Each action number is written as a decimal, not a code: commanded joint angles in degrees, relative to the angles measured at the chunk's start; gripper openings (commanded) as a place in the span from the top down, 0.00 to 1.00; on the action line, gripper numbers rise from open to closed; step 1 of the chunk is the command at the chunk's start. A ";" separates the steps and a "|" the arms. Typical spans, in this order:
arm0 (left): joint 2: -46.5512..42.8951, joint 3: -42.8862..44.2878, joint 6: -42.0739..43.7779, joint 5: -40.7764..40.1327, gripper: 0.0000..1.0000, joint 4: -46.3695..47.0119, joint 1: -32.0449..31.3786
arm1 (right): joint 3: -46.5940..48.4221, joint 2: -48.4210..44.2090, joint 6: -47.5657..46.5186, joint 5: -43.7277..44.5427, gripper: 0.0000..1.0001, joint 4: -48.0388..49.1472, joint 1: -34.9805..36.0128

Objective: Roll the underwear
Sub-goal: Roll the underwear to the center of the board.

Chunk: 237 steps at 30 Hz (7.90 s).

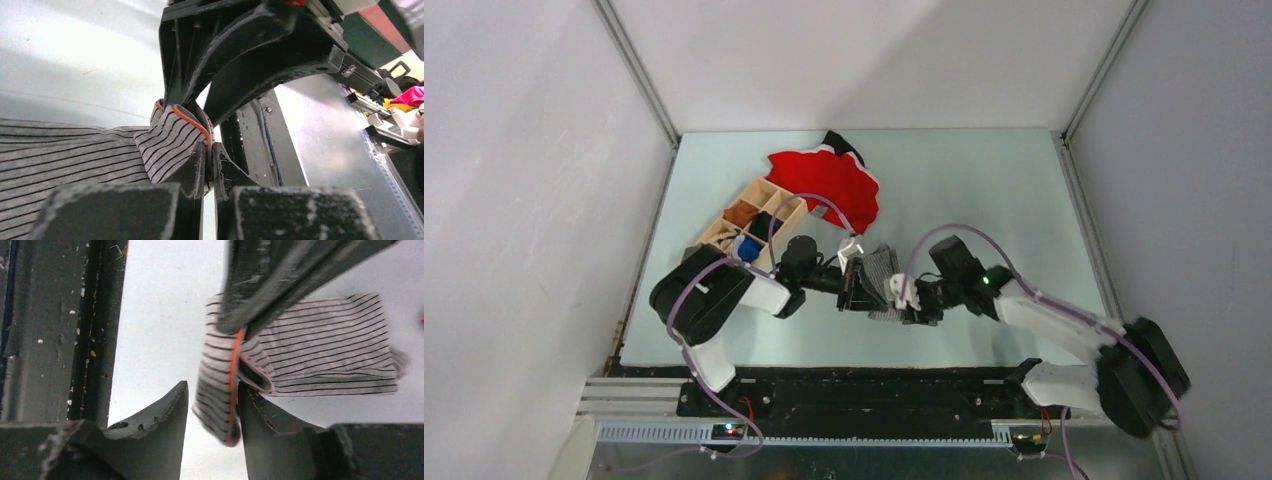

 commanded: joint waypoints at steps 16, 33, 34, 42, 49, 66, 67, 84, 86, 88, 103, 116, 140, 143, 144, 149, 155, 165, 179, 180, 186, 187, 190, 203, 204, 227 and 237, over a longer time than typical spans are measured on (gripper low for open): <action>-1.33 1.52 18.03 1.55 1.00 -19.34 -1.80 | -13.48 -23.38 8.85 20.07 0.47 12.74 12.42; -1.70 0.29 16.40 2.00 1.00 -15.55 -2.49 | -12.77 -11.35 8.47 9.42 0.19 18.96 13.11; -1.70 0.22 15.62 2.00 1.00 -14.96 -2.45 | -12.79 -10.73 8.22 9.33 0.18 19.96 13.28; -1.94 -0.51 10.91 2.79 1.00 -7.95 -2.29 | -12.81 -3.93 5.55 12.98 0.11 28.06 14.28; -2.35 -1.49 11.09 3.06 1.00 -7.77 -1.31 | -12.60 -0.64 3.13 16.98 0.32 29.09 14.64; -9.86 -1.67 17.87 -13.37 0.60 -27.58 1.06 | 0.58 4.75 7.53 1.80 1.00 2.09 10.72; -11.01 -1.57 18.27 -17.12 0.57 -31.01 1.39 | 4.51 8.21 7.17 -0.03 1.00 -0.91 10.39; -44.27 -2.74 45.54 -36.41 0.41 -56.74 2.22 | 35.84 49.99 17.39 -17.53 1.00 -35.73 -1.40; -46.13 -5.02 55.24 -36.39 0.41 -57.25 -2.98 | 37.72 53.24 19.90 -17.69 1.00 -35.93 -2.80; -47.10 -9.16 63.66 -35.95 0.40 -53.83 -7.22 | 38.96 56.40 22.12 -17.94 1.00 -36.22 -4.19; -28.10 -22.15 84.11 -43.78 0.31 -18.25 -24.15 | 48.68 68.78 28.55 -17.91 1.00 -42.49 -5.94; -15.16 -17.74 86.88 -55.91 0.44 -14.02 -24.38 | 49.01 70.00 27.89 -18.85 1.00 -44.09 -5.98; -8.33 9.45 84.44 -28.50 1.00 -70.27 -15.76 | 25.11 14.44 38.08 1.61 0.01 -10.84 -21.88; -4.84 16.53 84.71 -21.27 1.00 -80.00 -13.90 | 8.49 -12.70 32.78 5.22 0.01 10.97 -24.82; -4.06 18.03 85.23 -18.56 1.00 -83.31 -13.08 | 1.59 -16.78 31.49 6.33 0.01 12.89 -24.17; 3.96 28.79 88.40 -11.06 1.00 -96.20 -10.31 | -12.12 -34.01 14.40 4.43 0.12 5.35 -10.62; 7.94 31.90 85.56 -5.25 1.00 -98.78 -6.27 | -22.68 -32.01 6.97 21.75 0.30 19.13 11.85; 11.12 36.26 84.58 -1.66 1.00 -102.79 -5.02 | -22.99 -21.26 7.76 26.35 0.33 32.95 17.17; 12.17 37.92 75.64 -0.17 1.00 -98.96 -3.17 | -16.20 -8.31 4.51 13.66 0.47 25.20 12.96; 12.14 37.74 74.86 -0.19 1.00 -98.67 -3.14 | -15.49 -7.51 4.74 14.35 0.50 24.55 12.91; 11.67 36.55 70.76 1.63 1.00 -97.71 -1.52 | -9.68 -2.75 7.22 15.41 0.86 16.97 11.28; 11.73 36.51 70.25 1.90 1.00 -97.88 -0.89 | -9.05 -2.40 7.51 14.78 0.92 14.25 10.76; 12.48 37.32 70.14 2.65 1.00 -101.65 0.39 | -5.10 -0.56 8.48 11.01 0.98 8.63 7.89; 34.36 61.89 98.94 12.12 1.00 -152.30 4.79 | 19.55 31.87 12.50 -10.77 1.00 -25.08 -11.96; 35.33 62.55 98.49 12.16 1.00 -152.28 5.48 | 20.51 32.93 12.83 -11.01 1.00 -25.82 -12.51; 17.56 54.77 34.96 -14.29 0.01 -108.51 10.60 | 37.56 55.28 27.81 -5.11 1.00 -35.31 -12.95; -4.83 52.70 34.73 -43.80 0.01 -89.79 13.58 | 38.43 57.15 31.53 -4.44 1.00 -34.83 -13.48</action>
